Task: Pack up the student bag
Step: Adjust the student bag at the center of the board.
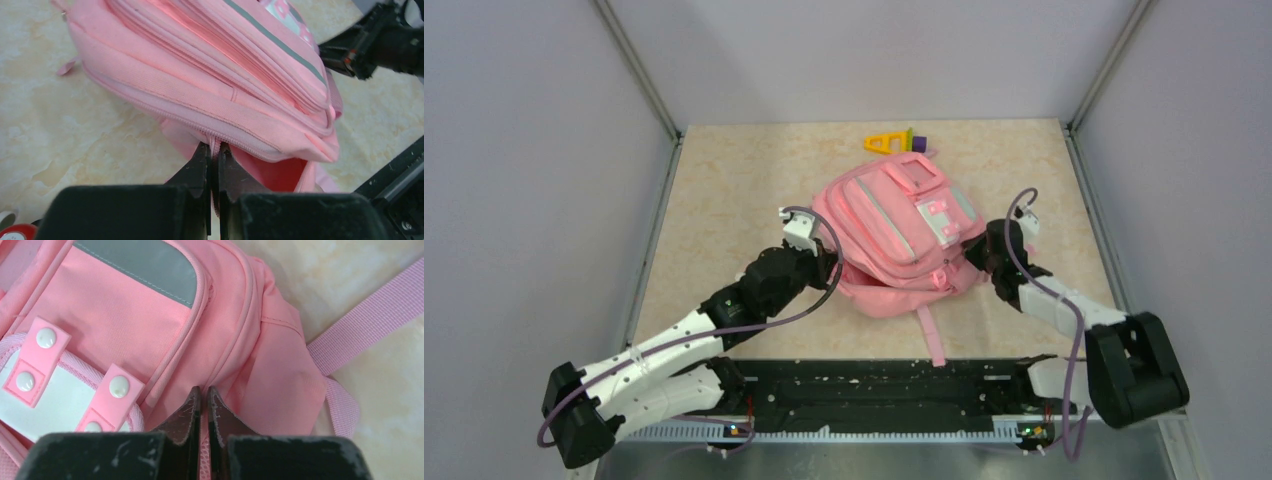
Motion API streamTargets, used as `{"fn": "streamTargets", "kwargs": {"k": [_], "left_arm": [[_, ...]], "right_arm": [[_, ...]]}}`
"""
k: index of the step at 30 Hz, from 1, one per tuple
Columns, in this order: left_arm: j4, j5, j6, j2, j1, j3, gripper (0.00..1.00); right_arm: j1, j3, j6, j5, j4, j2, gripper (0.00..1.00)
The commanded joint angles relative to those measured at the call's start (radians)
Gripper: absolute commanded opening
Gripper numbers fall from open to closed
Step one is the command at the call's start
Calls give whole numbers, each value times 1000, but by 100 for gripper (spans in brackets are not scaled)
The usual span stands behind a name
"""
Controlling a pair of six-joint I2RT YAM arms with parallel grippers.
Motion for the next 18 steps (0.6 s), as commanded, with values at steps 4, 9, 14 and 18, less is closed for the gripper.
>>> {"fn": "streamTargets", "kwargs": {"k": [4,9,14,18], "left_arm": [[208,328,37,34,-9,31,0],[316,333,9,113,-96,19,0],[392,303,13,258,-202,59,0],[491,303,-13,374,-275,104,0]], "right_arm": [[-10,237,-188,-33,124,417,0],[-10,429,-253,-92,112,632,0],[-9,549,-307,-85,81,704,0],[-9,622,-389,-57,41,703,0]]}}
